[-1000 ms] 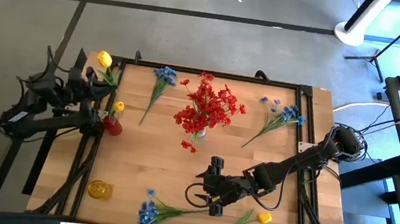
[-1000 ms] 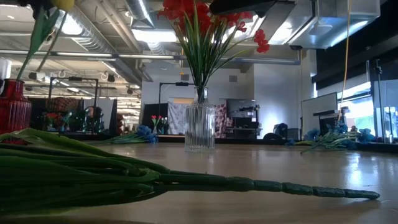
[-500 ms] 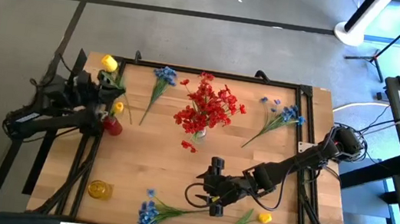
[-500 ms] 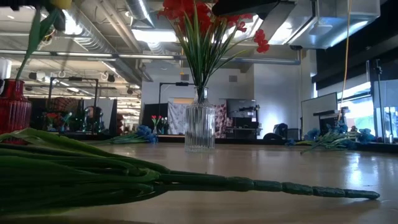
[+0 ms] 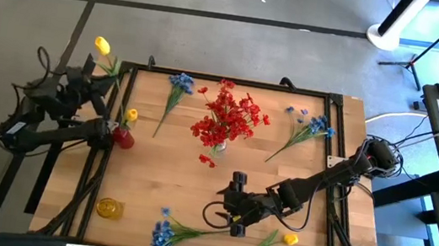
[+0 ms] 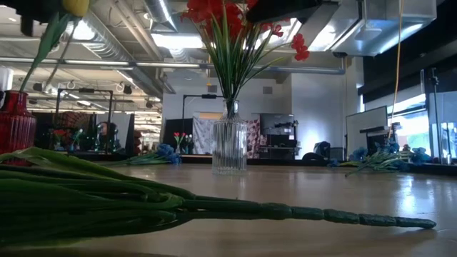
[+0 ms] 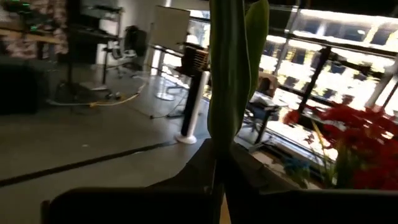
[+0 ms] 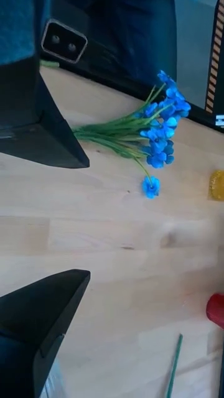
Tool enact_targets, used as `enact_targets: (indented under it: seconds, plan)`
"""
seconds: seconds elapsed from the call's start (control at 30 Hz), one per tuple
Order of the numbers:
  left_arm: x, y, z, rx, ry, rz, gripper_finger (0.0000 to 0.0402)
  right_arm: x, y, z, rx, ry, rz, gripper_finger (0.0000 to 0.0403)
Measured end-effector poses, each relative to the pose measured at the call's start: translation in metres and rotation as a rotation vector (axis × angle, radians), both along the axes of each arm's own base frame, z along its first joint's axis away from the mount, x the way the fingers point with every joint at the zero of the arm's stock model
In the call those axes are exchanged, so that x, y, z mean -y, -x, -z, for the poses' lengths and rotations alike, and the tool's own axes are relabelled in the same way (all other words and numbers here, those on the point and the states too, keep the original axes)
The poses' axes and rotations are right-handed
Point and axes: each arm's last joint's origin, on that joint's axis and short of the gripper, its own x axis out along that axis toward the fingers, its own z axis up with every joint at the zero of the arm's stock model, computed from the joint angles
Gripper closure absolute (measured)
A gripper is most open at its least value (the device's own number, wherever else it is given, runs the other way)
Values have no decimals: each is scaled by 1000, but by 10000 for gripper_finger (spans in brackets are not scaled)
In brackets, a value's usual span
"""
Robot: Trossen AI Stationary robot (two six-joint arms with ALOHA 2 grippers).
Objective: Sort flowers into vase by color
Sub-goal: Put the top yellow flower into the red vase
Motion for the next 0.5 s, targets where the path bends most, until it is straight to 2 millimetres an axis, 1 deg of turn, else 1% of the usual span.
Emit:
enact_targets:
  seconds: [0.1,0.17,0.3,0.5]
  plan:
    - [0,2,0,21,26,-39,390,0,0,0,4,12,5,123]
    - [0,1,0,32,39,-26,390,0,0,0,4,13,6,123]
    - [-1,-10,8,38,80,43,390,0,0,0,5,31,-7,123]
    - [-1,-11,7,65,74,49,390,3,-1,0,0,36,0,123]
